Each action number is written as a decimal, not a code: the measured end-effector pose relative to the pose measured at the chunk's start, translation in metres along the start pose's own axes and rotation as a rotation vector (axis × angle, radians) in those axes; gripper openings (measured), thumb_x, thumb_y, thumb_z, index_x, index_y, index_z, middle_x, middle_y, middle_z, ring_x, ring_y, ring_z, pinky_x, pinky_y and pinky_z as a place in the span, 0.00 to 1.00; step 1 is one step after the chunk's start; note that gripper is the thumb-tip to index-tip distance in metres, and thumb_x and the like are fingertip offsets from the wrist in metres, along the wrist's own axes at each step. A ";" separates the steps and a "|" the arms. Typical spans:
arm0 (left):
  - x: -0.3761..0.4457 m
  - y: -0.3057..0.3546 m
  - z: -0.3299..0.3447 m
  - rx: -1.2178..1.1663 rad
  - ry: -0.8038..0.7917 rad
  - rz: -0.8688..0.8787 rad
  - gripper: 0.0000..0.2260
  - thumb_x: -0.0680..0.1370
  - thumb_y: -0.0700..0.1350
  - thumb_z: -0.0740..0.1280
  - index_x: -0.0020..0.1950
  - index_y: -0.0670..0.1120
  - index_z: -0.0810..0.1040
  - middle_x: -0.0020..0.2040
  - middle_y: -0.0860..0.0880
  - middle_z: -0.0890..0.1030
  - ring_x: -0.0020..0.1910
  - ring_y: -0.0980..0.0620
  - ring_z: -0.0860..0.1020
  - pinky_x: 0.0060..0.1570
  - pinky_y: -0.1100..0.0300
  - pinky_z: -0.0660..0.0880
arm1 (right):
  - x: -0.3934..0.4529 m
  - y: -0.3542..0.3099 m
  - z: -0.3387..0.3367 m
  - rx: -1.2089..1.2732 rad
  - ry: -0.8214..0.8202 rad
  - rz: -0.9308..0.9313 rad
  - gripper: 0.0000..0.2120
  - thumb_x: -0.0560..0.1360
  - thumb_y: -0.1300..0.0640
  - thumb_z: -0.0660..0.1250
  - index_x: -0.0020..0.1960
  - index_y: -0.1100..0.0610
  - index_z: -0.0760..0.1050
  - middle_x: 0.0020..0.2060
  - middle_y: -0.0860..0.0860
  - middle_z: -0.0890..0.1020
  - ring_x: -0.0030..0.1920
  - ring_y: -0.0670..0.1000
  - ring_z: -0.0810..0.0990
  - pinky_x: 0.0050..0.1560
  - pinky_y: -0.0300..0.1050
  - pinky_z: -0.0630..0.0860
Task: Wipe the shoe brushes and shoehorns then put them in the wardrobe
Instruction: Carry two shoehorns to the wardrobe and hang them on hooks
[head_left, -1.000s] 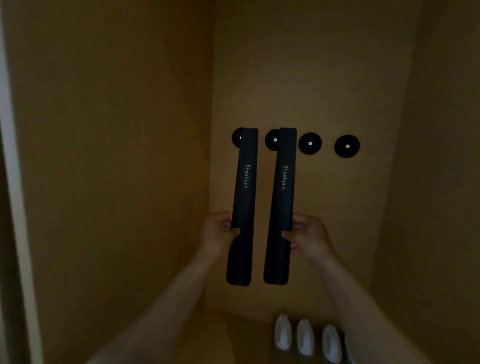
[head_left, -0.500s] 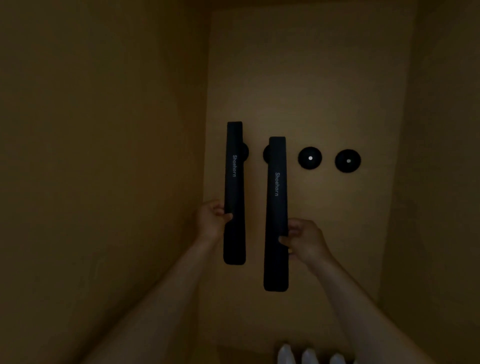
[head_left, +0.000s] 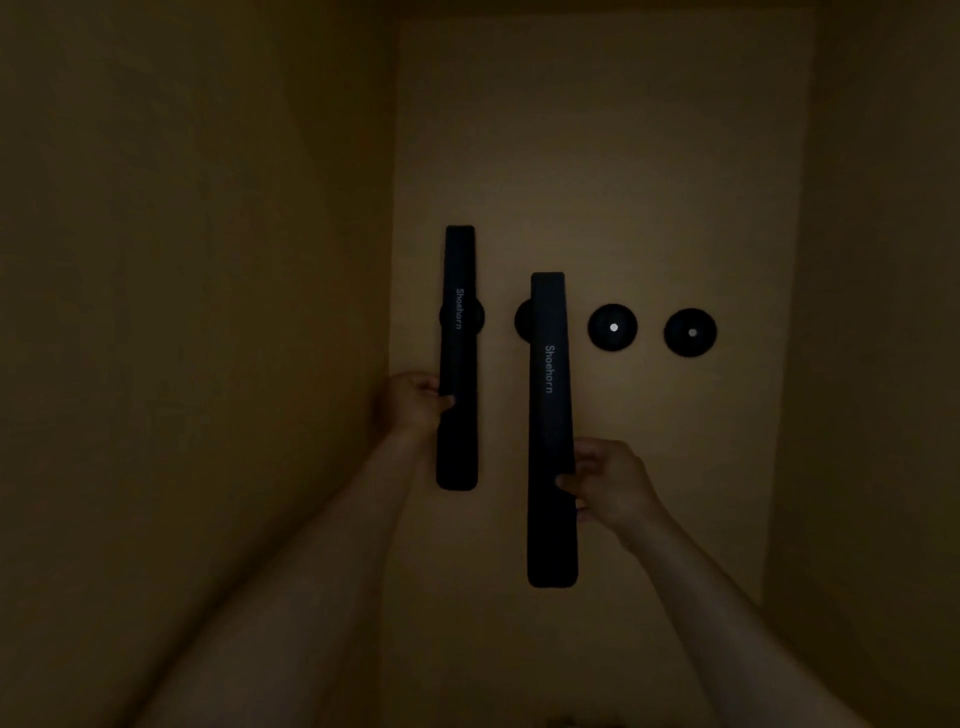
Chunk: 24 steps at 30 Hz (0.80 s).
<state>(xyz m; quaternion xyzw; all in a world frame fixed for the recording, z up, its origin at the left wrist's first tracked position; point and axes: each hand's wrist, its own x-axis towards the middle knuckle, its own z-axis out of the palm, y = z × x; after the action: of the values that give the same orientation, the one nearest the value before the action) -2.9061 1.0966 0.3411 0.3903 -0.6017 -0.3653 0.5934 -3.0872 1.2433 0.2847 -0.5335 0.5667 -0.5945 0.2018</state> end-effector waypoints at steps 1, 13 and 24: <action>0.002 -0.001 0.000 0.000 0.008 -0.007 0.10 0.71 0.33 0.74 0.46 0.44 0.77 0.50 0.43 0.81 0.49 0.43 0.81 0.51 0.46 0.80 | 0.002 0.000 0.000 0.004 -0.001 -0.002 0.19 0.75 0.72 0.66 0.45 0.47 0.81 0.40 0.51 0.84 0.40 0.51 0.83 0.32 0.43 0.80; 0.005 -0.012 0.002 0.029 0.084 0.051 0.10 0.71 0.33 0.74 0.40 0.46 0.77 0.44 0.48 0.79 0.44 0.50 0.78 0.46 0.59 0.75 | 0.027 0.004 0.005 -0.025 0.003 -0.034 0.18 0.74 0.71 0.68 0.44 0.47 0.81 0.39 0.50 0.84 0.40 0.50 0.83 0.34 0.45 0.80; 0.011 -0.023 0.000 0.040 0.088 0.031 0.14 0.69 0.34 0.76 0.34 0.48 0.74 0.42 0.46 0.79 0.41 0.49 0.77 0.40 0.57 0.74 | 0.053 -0.012 0.010 -0.023 0.038 -0.045 0.15 0.74 0.72 0.68 0.51 0.54 0.81 0.41 0.52 0.83 0.41 0.54 0.83 0.37 0.49 0.81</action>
<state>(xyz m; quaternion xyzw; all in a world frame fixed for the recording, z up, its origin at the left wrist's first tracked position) -2.9049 1.0770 0.3256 0.4083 -0.5881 -0.3264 0.6172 -3.0930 1.1973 0.3148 -0.5371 0.5649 -0.6026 0.1713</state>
